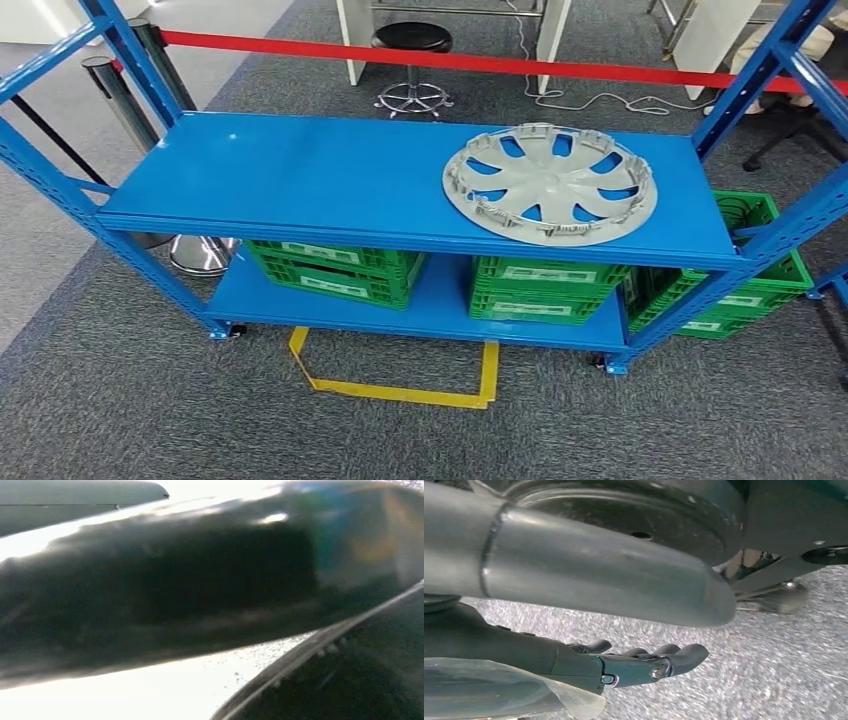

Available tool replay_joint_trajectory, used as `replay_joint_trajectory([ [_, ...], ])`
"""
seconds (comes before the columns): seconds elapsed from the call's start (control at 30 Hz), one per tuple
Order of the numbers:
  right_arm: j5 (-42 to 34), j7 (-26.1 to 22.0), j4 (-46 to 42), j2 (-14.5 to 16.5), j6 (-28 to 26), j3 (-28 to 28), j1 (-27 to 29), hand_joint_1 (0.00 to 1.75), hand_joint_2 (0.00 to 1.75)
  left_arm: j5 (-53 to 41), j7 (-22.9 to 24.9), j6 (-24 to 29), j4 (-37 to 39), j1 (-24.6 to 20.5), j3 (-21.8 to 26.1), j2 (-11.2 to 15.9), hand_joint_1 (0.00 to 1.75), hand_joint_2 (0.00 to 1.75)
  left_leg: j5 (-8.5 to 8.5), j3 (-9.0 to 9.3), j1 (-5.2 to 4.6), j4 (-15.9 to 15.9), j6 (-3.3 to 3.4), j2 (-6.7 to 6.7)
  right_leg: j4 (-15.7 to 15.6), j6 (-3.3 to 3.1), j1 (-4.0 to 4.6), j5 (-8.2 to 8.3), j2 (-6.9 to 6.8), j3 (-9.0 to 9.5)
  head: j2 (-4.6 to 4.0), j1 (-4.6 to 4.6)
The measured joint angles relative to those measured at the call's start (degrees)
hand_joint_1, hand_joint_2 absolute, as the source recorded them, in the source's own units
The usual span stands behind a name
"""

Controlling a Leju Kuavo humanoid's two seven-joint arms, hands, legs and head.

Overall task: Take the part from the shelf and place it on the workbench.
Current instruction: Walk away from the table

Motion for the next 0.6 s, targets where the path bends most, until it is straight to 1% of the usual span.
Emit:
replay_joint_trajectory([
  [0.03, 0.01, 0.00, 0.01, -0.01, -0.01, 0.00, 0.08, 0.00, 0.00, 0.00, 0.00, 0.00, 0.01, 0.02, 0.01, 0.00, 0.00, 0.00, -0.48, 0.62, 0.12, -0.03, -0.29, -0.01, -3.40, 0.07, -0.03, 2.37, -0.10, 1.13, 0.00, 0.00],
  [0.07, 0.01, 0.00, 0.01, -0.01, -0.02, 0.01, 0.06, 0.00, 0.00, 0.00, 0.00, -0.01, 0.01, -0.02, 0.01, 0.01, 0.00, 0.00, -0.94, 1.09, 0.15, 0.02, -0.67, 0.00, -6.70, -0.05, 0.05, 3.70, -0.25, 2.12, 0.00, 0.08],
  [0.1, 0.01, 0.00, 0.02, -0.01, -0.04, 0.02, -0.02, 0.00, 0.00, 0.00, 0.00, -0.01, 0.01, -0.07, 0.01, 0.01, 0.00, 0.00, -1.30, 1.31, 0.13, 0.04, -1.06, 0.04, -8.49, -0.45, 0.16, 4.19, -0.35, 2.83, 0.01, 0.10],
  [0.17, 0.01, 0.05, 0.02, -0.02, -0.10, 0.04, -0.07, 0.00, 0.00, 0.02, 0.00, -0.04, 0.01, -0.15, 0.01, 0.02, 0.00, 0.00, -1.72, 1.62, 0.01, 0.19, -1.70, 0.13, -9.28, -1.70, 0.43, 3.46, -0.41, 3.29, 0.02, 0.04],
  [0.2, 0.02, 0.08, 0.02, -0.03, -0.14, 0.04, 0.01, 0.00, 0.00, 0.03, 0.00, -0.05, 0.00, -0.18, 0.01, 0.02, 0.00, 0.00, -1.81, 1.68, 0.04, 0.48, -1.90, 0.17, -9.20, -2.30, 0.41, 3.62, -0.37, 3.73, 0.03, -0.09],
  [0.23, 0.02, 0.11, 0.02, -0.03, -0.17, 0.04, 0.13, 0.00, 0.00, 0.04, 0.00, -0.06, 0.00, -0.19, 0.01, 0.03, 0.00, 0.00, -1.85, 1.57, 0.08, 1.37, -2.06, 0.17, -9.28, -2.70, 0.36, 3.51, -0.37, 4.14, 0.03, -0.18],
  [0.27, 0.03, 0.13, 0.02, -0.03, -0.19, 0.04, 0.18, 0.00, 0.00, 0.02, 0.00, -0.06, 0.00, -0.23, 0.01, 0.04, 0.00, 0.00, -2.06, 0.88, 0.14, 3.03, -2.25, 0.16, -9.37, -3.01, 0.30, 3.31, -0.36, 4.70, 0.03, -0.27],
  [0.3, 0.03, 0.13, 0.02, -0.03, -0.19, 0.04, 0.15, 0.00, 0.00, 0.00, 0.00, -0.05, 0.00, -0.27, 0.01, 0.05, 0.00, 0.00, -2.83, -0.55, 0.17, 5.90, -2.50, 0.14, -9.47, -3.25, 0.27, 3.09, -0.37, 5.17, 0.03, -0.37],
  [0.37, 0.02, 0.15, 0.02, -0.03, -0.19, 0.05, -0.01, 0.00, 0.00, -0.10, 0.12, 0.14, 0.00, -0.26, 0.01, 0.04, 0.00, 0.00, -5.66, -4.80, 0.19, 13.00, -2.88, 0.13, -9.51, -3.61, 0.37, 2.52, -0.30, 5.94, 0.02, -0.51],
  [0.4, -0.04, 0.15, 0.02, -0.03, -0.19, 0.06, -0.05, 0.00, 0.00, -0.26, 0.29, 0.45, 0.00, -0.24, 0.01, 0.04, 0.00, 0.00, -6.95, -6.85, 0.18, 15.78, -2.92, 0.13, -9.50, -3.70, 0.47, 2.24, -0.22, 6.32, 0.02, -0.51],
  [0.43, -0.10, 0.15, 0.02, -0.03, -0.19, 0.07, -0.03, 0.00, 0.00, -0.52, 0.57, 0.90, 0.00, -0.23, 0.00, 0.03, 0.00, 0.00, -7.13, -8.17, 0.14, 16.86, -2.79, 0.12, -9.50, -3.76, 0.60, 1.89, -0.12, 6.73, 0.02, -0.52],
  [0.47, -0.20, 0.13, 0.02, -0.03, -0.19, 0.07, 0.00, 0.00, 0.00, -0.88, 0.92, 1.43, 0.00, -0.22, -0.02, 0.02, 0.00, 0.00, -5.95, -8.64, 0.06, 16.10, -2.52, 0.11, -9.50, -3.81, 0.74, 1.52, -0.02, 7.21, 0.02, -0.55],
  [0.5, -0.28, 0.08, 0.02, -0.03, -0.21, 0.07, 0.01, 0.00, 0.44, -1.33, 1.38, 1.93, 0.00, -0.22, -0.08, 0.00, 0.00, 0.44, -3.54, -8.30, -0.09, 13.61, -2.11, 0.10, -9.51, -3.83, 0.88, 1.16, 0.06, 7.73, 0.02, -0.54],
  [0.53, -0.33, 0.04, 0.02, -0.03, -0.27, 0.07, 0.00, 0.00, 0.87, -1.75, 1.92, 2.30, 0.00, -0.21, -0.16, -0.02, 0.00, 0.87, -0.58, -7.54, -0.33, 10.15, -1.56, 0.08, -9.53, -3.84, 0.98, 0.78, 0.12, 8.18, 0.02, -0.54],
  [0.57, -0.42, 0.12, 0.02, 0.00, -0.39, 0.07, -0.04, 0.00, 1.31, -2.11, 2.47, 2.50, 0.01, -0.20, -0.23, -0.01, 0.00, 1.31, 1.39, -6.88, -0.62, 7.38, -0.98, 0.05, -9.54, -3.80, 1.07, 0.47, 0.16, 8.56, 0.02, -0.44],
  [0.6, -0.55, 0.43, 0.02, 0.03, -0.61, 0.07, -0.12, 0.00, 1.75, -2.37, 2.98, 2.46, 0.01, -0.19, -0.30, -0.02, 0.00, 1.75, 1.80, -6.49, -0.98, 5.25, -0.39, 0.03, -9.53, -3.62, 1.06, 0.18, 0.22, 8.65, 0.02, -0.38],
])
